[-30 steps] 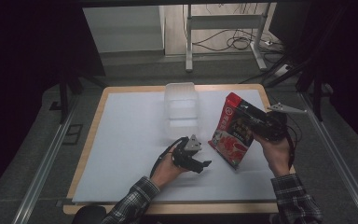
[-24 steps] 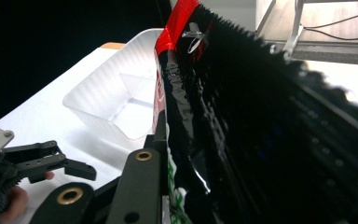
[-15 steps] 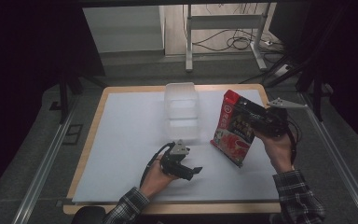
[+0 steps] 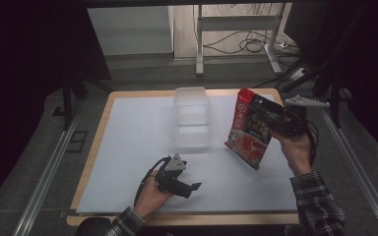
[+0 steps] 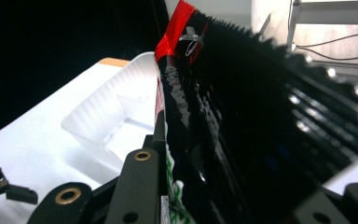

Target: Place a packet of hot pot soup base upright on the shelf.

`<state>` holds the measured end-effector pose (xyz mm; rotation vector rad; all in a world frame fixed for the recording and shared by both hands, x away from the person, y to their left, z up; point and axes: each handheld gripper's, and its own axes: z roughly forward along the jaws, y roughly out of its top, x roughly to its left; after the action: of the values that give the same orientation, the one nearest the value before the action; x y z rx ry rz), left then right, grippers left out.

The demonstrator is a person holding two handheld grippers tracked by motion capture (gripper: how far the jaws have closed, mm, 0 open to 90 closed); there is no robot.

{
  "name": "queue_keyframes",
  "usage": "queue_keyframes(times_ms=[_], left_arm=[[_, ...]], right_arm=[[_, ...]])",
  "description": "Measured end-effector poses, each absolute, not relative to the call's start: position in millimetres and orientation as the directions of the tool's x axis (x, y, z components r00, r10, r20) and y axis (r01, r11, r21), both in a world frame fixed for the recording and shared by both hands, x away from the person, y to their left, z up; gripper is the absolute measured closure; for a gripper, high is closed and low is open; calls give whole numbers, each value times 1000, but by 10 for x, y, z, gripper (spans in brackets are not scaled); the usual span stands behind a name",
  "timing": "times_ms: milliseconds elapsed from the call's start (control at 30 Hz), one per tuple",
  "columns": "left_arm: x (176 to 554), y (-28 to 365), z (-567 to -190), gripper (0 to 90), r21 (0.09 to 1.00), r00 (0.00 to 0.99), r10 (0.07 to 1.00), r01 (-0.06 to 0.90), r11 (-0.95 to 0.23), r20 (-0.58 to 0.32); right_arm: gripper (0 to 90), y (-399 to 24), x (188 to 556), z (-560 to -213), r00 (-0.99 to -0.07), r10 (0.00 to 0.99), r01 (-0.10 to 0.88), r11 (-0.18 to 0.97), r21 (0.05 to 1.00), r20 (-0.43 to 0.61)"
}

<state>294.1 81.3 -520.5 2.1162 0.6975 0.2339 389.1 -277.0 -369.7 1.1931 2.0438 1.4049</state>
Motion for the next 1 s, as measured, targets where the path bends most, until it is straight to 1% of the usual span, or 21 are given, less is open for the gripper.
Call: queue_keyframes(times_ms=[133,300,533,1000], left_arm=[[2873,897,-5223,66,788,816,572,406,-463,-84],[2790,984,-5246,35,772,799,599,417,-480,-60],[2726,1088,-5257,24,778,787,612,429,-460,-72],[2673,1128,-5299,10,775,780,622,430,-464,-60]], right_arm=[[702,-2778,3932,-3620,-561,813,424,124,897,153],[702,-2759,4010,-3498,-559,815,414,111,904,156],[702,-2692,4140,-3358,-563,811,400,100,911,158],[700,-2447,4450,-3228,-589,790,382,85,920,172]])
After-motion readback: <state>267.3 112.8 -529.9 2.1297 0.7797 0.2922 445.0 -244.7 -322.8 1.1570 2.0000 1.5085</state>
